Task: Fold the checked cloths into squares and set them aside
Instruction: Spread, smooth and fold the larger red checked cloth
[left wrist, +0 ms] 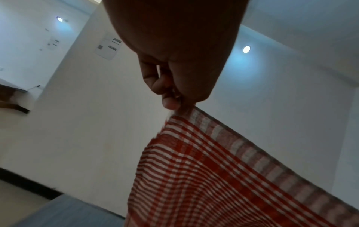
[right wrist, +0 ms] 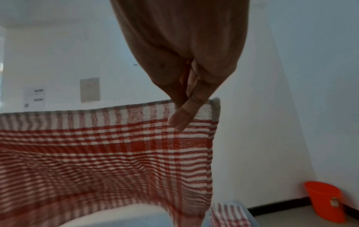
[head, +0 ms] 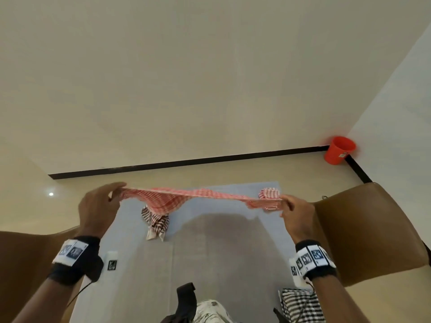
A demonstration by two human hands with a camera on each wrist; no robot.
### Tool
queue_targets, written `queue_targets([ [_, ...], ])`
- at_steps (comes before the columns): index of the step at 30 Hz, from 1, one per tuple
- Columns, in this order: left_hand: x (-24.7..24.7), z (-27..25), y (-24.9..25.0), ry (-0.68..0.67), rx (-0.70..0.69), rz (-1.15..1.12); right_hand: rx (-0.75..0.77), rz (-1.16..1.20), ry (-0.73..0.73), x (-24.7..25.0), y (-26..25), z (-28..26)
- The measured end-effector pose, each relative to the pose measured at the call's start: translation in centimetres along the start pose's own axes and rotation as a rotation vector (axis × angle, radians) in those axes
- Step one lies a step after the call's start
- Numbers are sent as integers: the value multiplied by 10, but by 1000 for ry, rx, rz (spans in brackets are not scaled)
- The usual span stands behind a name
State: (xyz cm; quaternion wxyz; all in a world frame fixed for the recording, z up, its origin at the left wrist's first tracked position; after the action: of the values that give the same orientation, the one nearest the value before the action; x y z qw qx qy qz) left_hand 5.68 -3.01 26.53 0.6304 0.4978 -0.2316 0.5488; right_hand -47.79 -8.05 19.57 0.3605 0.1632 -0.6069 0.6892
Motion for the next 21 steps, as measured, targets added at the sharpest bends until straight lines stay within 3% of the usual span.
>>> queue_targets([
  [7,-29,-105,-40,-300,-87,111,-17,-51,-193,-28,71,-76],
  [13,-112,-208,-50,-627,-68,300,-140,-192,-370,-66,145,-118],
  [18,-147,-265,-66,-754,-32,437,-194,-233,-593,-89,173,-150],
  [21,-152,-285,-69,-797,22,452,-155,-248,-599,-89,175,-162],
])
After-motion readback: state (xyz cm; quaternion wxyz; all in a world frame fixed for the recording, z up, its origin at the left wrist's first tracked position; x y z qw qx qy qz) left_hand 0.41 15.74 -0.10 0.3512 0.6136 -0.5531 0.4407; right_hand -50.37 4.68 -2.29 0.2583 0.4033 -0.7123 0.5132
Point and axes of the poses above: each hand's wrist, its own z-axis towards the middle knuckle, its own x-axis out of the back of the hand, y = z × x, the point moved 4 cm from there along z, towards the middle knuckle, and after that the axes turned 1 degree about z, right-handed, at the moved point
